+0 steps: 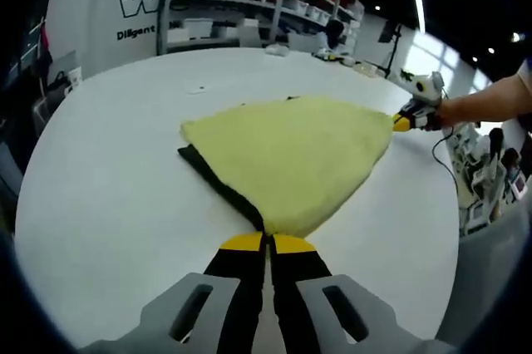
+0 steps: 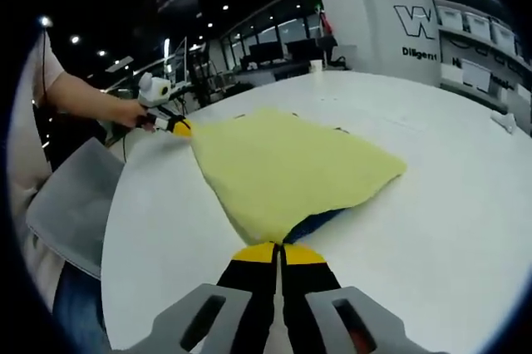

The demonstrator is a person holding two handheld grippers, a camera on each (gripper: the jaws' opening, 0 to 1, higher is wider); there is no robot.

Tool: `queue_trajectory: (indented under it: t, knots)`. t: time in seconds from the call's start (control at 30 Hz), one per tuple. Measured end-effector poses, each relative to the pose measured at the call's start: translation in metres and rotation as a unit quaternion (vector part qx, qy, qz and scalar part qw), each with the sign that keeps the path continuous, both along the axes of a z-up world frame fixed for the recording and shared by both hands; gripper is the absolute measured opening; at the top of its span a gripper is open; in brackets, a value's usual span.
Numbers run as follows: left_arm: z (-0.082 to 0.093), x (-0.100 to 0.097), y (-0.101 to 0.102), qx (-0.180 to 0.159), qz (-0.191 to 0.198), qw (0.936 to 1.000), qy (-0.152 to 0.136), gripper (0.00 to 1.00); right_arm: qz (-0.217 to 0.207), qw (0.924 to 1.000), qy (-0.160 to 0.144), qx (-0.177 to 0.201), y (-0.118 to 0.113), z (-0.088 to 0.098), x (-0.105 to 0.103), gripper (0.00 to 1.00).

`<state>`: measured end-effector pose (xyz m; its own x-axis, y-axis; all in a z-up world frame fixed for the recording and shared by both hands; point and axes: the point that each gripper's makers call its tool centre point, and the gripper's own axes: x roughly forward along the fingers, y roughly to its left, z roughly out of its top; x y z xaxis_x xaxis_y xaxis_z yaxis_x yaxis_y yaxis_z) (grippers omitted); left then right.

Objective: Fold the garment on the visible template until the final outline fits inside the template.

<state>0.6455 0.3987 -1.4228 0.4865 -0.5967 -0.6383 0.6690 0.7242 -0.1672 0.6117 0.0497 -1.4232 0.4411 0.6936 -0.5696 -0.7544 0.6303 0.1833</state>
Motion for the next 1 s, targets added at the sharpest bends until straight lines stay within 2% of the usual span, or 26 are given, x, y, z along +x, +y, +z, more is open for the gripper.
queue_trajectory:
  t: [0.13,0.17,0.23,0.3,0.37,0.4,0.47,0.57,0.6,0.67,0.73,0.77,0.83,0.87,0.9,0.93,0.97,1.0]
  knots:
    - [-0.001,-0.002,0.0,0.005,-0.006,1.0,0.0,0.0,0.015,0.9998,-0.004,-0.012,-0.001,-0.001,-0.005,0.0]
    - [-0.001,-0.002,0.0,0.006,-0.008,0.9999,0.0,0.0,0.032,0.9993,-0.008,-0.018,-0.001,-0.001,-0.007,0.0]
    - [-0.003,-0.003,0.001,0.01,-0.012,0.9999,0.001,0.0,0.048,0.9976,-0.013,-0.049,-0.006,-0.007,-0.009,0.0]
    - [-0.005,-0.006,0.002,0.013,-0.015,0.9998,0.003,0.0,0.061,0.9965,-0.008,-0.057,-0.005,-0.013,-0.015,0.0]
    - [-0.007,-0.009,0.003,0.018,-0.018,0.9997,0.006,0.0,0.083,0.993,-0.021,-0.082,-0.005,-0.016,-0.018,0.0]
    - [-0.008,-0.011,0.003,0.017,-0.017,0.9997,0.007,0.0,0.079,0.9936,-0.02,-0.078,-0.004,-0.016,-0.019,0.0]
    - [-0.011,-0.015,0.003,0.018,-0.02,0.9996,0.01,0.0,0.095,0.9893,-0.031,-0.106,-0.006,-0.019,-0.021,0.0]
    - [-0.014,-0.022,0.003,0.023,-0.028,0.9993,0.012,0.0,0.091,0.9907,-0.027,-0.097,-0.004,-0.015,-0.021,0.0]
    - [-0.014,-0.022,0.003,0.021,-0.029,0.9993,0.012,0.0,0.069,0.9946,-0.007,-0.078,-0.003,-0.014,-0.021,0.0]
    - [-0.013,-0.022,0.002,0.013,-0.024,0.9995,0.013,0.0,0.073,0.994,-0.014,-0.079,-0.004,-0.015,-0.018,0.12]
    - [-0.014,-0.024,0.001,0.015,-0.024,0.9995,0.015,0.0,0.066,0.9944,0.003,-0.083,-0.003,-0.021,-0.019,0.17]
    - [-0.014,-0.024,0.002,0.015,-0.024,0.9995,0.014,0.0,0.071,0.9937,-0.004,-0.086,-0.002,-0.022,-0.019,0.16]
    - [-0.015,-0.024,0.001,0.015,-0.022,0.9995,0.015,0.0,0.067,0.9944,-0.003,-0.082,0.002,-0.023,-0.016,0.08]
    - [-0.016,-0.024,0.002,0.016,-0.022,0.9995,0.015,0.0,0.073,0.9925,-0.015,-0.097,0.001,-0.024,-0.013,0.02]
    - [-0.017,-0.025,0.002,0.017,-0.021,0.9995,0.015,0.0,0.08,0.9926,-0.015,-0.09,0.005,-0.022,-0.016,0.0]
    - [-0.017,-0.026,0.002,0.018,-0.021,0.9995,0.014,0.0,0.086,0.9924,-0.014,-0.087,0.007,-0.022,-0.018,0.0]
    - [-0.018,-0.026,0.002,0.019,-0.022,0.9995,0.012,0.0,0.098,0.9894,-0.025,-0.104,0.004,-0.024,-0.018,0.0]
    - [-0.018,-0.027,0.002,0.021,-0.023,0.9995,0.01,0.0,0.096,0.9904,-0.026,-0.096,0.005,-0.022,-0.017,0.0]
